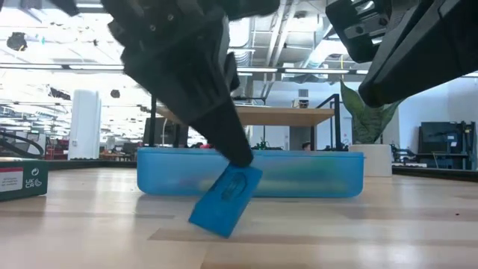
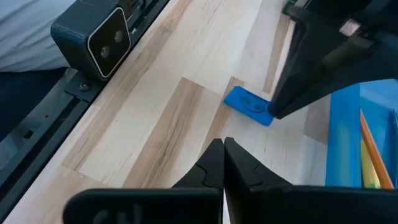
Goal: Pack school essentials
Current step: Put the blue eraser into the blue supply box
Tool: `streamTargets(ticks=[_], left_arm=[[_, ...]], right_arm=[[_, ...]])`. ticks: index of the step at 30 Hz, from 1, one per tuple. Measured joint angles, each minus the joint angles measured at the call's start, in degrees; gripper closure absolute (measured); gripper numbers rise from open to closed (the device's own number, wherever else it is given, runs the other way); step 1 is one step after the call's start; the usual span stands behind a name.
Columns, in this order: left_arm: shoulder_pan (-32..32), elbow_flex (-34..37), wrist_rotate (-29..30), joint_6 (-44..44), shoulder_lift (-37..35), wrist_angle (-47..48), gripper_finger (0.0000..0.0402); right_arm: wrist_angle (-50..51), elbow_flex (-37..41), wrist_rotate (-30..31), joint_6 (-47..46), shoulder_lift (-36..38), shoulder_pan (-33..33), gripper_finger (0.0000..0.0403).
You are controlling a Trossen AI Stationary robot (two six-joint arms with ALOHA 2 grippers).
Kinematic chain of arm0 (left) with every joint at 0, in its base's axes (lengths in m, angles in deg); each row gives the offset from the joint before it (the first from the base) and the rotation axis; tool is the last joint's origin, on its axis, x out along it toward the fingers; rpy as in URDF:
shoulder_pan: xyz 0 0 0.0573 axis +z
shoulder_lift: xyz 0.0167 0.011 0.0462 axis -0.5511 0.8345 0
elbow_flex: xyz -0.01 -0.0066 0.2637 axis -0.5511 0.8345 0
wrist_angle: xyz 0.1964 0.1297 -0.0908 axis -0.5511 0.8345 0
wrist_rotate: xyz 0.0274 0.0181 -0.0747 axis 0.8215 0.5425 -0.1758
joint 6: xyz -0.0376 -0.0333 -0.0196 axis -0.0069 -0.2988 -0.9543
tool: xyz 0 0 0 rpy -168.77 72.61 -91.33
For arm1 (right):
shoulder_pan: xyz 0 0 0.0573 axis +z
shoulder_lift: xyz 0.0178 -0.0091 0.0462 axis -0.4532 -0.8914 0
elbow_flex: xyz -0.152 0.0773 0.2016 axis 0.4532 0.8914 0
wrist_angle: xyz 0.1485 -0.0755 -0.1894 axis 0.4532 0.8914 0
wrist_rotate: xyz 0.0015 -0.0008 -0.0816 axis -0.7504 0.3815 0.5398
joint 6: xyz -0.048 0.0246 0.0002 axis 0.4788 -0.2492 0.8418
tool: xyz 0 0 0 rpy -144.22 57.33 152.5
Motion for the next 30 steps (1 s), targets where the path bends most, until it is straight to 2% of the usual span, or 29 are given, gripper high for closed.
streamTargets(ticks=[19,30], left_arm=[[-1.0,-11.2,8.4,2.5,-0.4,19.3,0.0401],[-0.9,-12.9,16.4,3.2,-8.3,29.4,0.0401]], right_arm=[[0.0,0.0,0.0,0.0,0.0,0.0,0.0390],[0.1,0.0,0.0,-0.1,0.0,0.0,0.0389]])
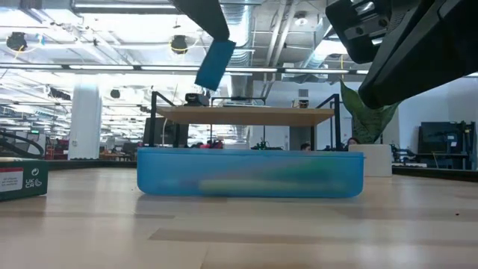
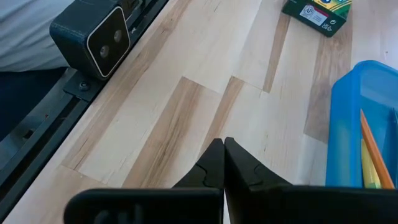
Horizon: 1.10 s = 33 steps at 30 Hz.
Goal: Pack school essentials
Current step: Put the blue eraser into the blue supply box, then put the crayon pack into the blue supply box
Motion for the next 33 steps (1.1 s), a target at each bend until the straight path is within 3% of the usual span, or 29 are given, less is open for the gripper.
streamTargets(ticks=[5,9,14,24,29,33], left_arm=[[3.0,0.8,-1.0,3.1,-0.4,-0.3,0.0401],[6.4,6.5,-3.6,4.1,-0.9,-3.0,0.0401],[8.9,16.5,-9.1,6.1,-6.4,-17.9,0.0401],[10.9,38.0,-12.8,0.3,-17.6,-37.5,0.0402],[11.8,43.1,-14.2,-3.2,-18.1,-43.7,0.0396],[12.4,43.6,-15.5,-4.3,-18.1,-44.1,0.0366]], right_arm=[[0.0,0.0,0.0,0.0,0.0,0.0,0.0388],[0.0,0.0,0.0,0.0,0.0,0.1,0.0387],[1.3,0.0,-0.1,-0.1,0.0,0.2,0.0390],[1.2,0.0,-0.1,-0.2,0.0,-0.2,0.0387],[1.1,0.0,-0.1,-0.5,0.0,-1.1,0.0385],[1.0,0.0,-0.1,-0.5,0.0,-1.5,0.0377]])
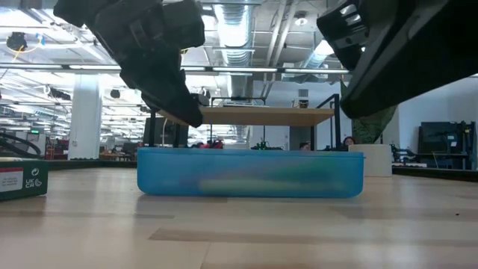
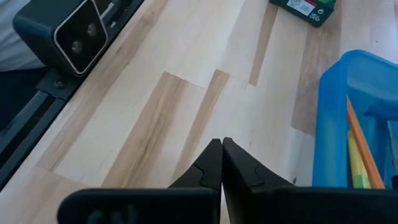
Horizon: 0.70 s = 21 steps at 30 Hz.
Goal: Pack school essentials
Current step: Put the crayon pack into the blue supply box
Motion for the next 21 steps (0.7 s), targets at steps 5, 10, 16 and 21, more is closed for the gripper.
streamTargets(ticks=[5,10,16,21], left_arm=[[0.0,0.1,1.0,0.0,0.0,-0.2,0.0310],[-0.1,0.1,2.7,0.0,-3.6,2.1,0.0281],[-3.7,0.0,4.1,-2.0,-11.3,9.1,0.0289],[-9.5,0.0,5.9,-8.1,-14.0,17.7,0.0307]], right_arm=[[0.0,0.0,0.0,0.1,0.0,0.0,0.0371],[0.0,0.0,0.0,1.0,0.0,-0.5,0.0371],[0.0,0.0,0.0,1.6,0.0,-1.9,0.0369],[-0.5,0.0,-0.1,2.9,0.0,-2.6,0.0369]])
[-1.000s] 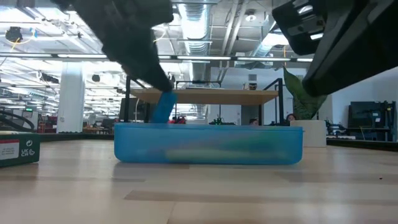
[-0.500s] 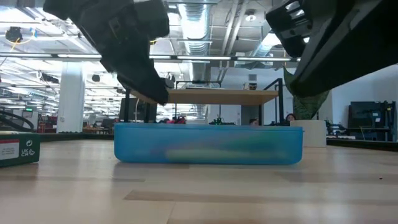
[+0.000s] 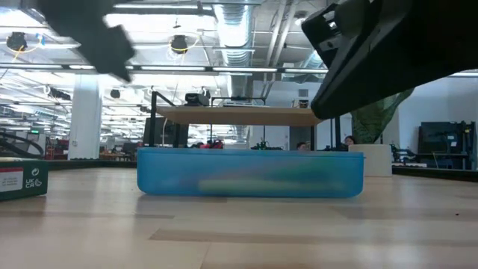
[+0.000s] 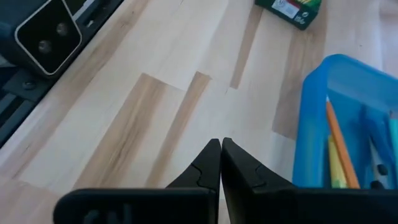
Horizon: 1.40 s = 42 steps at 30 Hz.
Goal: Pack school essentials
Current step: Put the crayon pack into the blue supply box
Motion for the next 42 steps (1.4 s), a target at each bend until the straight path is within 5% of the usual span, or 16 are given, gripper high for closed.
streamTargets(ticks=[8,19,27,42], left_arm=[[-8.4,0.0,-6.1,-18.0,0.0,16.3,0.0349],[-17.3,0.1,-10.3,-32.0,0.0,24.4,0.0398],[-22.6,6.1,-12.7,-41.0,0.1,20.4,0.0401],[-23.6,12.6,-12.8,-41.6,3.6,7.5,0.0401]], right_arm=[[-6.1,0.0,-0.1,0.9,0.0,-2.4,0.0366],[-13.7,0.0,-4.7,5.4,0.0,-5.7,0.0367],[-17.5,0.0,-4.9,6.3,0.0,-7.1,0.0367],[-19.8,-4.2,-9.2,7.4,-4.8,-8.7,0.0396]])
